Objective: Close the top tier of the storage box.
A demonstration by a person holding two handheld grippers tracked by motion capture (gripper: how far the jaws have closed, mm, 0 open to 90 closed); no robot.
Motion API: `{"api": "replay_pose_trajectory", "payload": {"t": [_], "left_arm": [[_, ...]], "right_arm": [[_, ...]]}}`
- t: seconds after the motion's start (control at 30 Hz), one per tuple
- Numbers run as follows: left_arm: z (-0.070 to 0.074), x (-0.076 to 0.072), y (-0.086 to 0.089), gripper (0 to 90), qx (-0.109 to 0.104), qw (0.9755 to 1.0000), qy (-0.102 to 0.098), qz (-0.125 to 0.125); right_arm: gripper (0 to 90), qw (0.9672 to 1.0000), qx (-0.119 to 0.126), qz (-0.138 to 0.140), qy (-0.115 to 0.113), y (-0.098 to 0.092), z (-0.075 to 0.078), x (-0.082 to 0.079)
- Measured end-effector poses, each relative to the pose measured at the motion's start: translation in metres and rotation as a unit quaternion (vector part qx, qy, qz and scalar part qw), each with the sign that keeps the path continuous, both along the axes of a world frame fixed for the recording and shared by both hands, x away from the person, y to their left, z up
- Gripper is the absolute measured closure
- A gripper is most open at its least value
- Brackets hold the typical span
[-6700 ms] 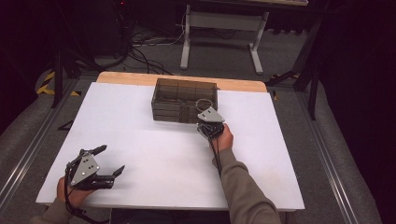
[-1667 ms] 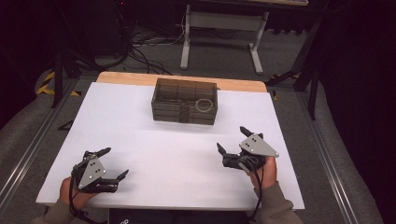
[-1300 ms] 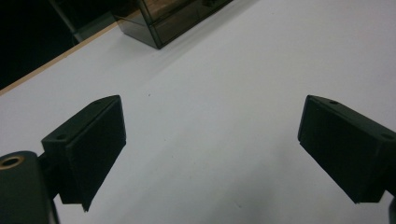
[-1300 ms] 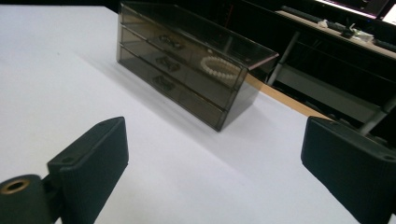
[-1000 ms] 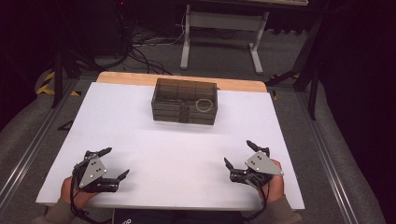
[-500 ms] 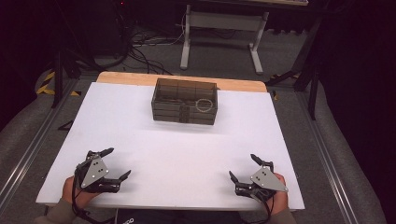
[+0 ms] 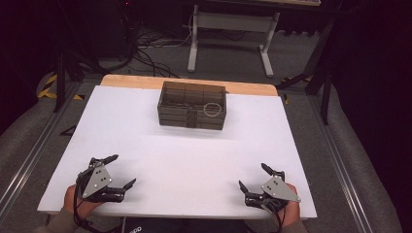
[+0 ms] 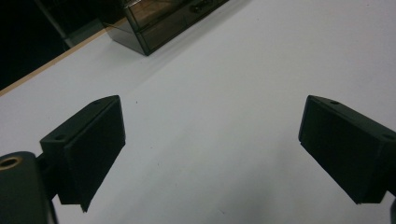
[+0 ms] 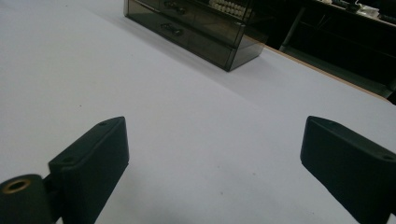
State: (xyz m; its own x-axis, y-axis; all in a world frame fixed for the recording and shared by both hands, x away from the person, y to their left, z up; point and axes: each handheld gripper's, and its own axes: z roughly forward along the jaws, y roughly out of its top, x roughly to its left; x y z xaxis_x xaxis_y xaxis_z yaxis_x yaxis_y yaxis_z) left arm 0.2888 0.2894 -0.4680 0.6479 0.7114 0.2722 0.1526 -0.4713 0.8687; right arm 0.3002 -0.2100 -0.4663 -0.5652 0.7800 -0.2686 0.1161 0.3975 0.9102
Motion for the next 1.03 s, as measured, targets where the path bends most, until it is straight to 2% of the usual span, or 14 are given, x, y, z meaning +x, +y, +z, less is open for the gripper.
{"api": "replay_pose_trajectory", "payload": {"t": [0.07, 0.43, 0.73, 1.03], "left_arm": [[-0.001, 0.000, -0.001, 8.0, 0.009, 1.0000, 0.000, 0.000], [-0.002, 0.001, -0.001, 7.9, 0.010, 0.9999, 0.002, 0.002], [-0.002, 0.002, -0.001, 7.9, 0.013, 0.9999, 0.003, 0.007], [-0.002, 0.003, 0.000, 7.9, 0.015, 0.9999, 0.002, 0.009]], "right_arm": [[8.8, 1.0000, -0.003, -0.002, -0.003, 0.000, 0.001, 0.001], [8.8, 0.9999, 0.008, -0.013, 0.000, -0.005, 0.006, 0.005], [8.8, 0.9993, 0.029, -0.025, -0.004, -0.010, 0.013, 0.005], [8.8, 0.9994, 0.027, -0.022, 0.000, -0.009, 0.011, 0.005]]}}
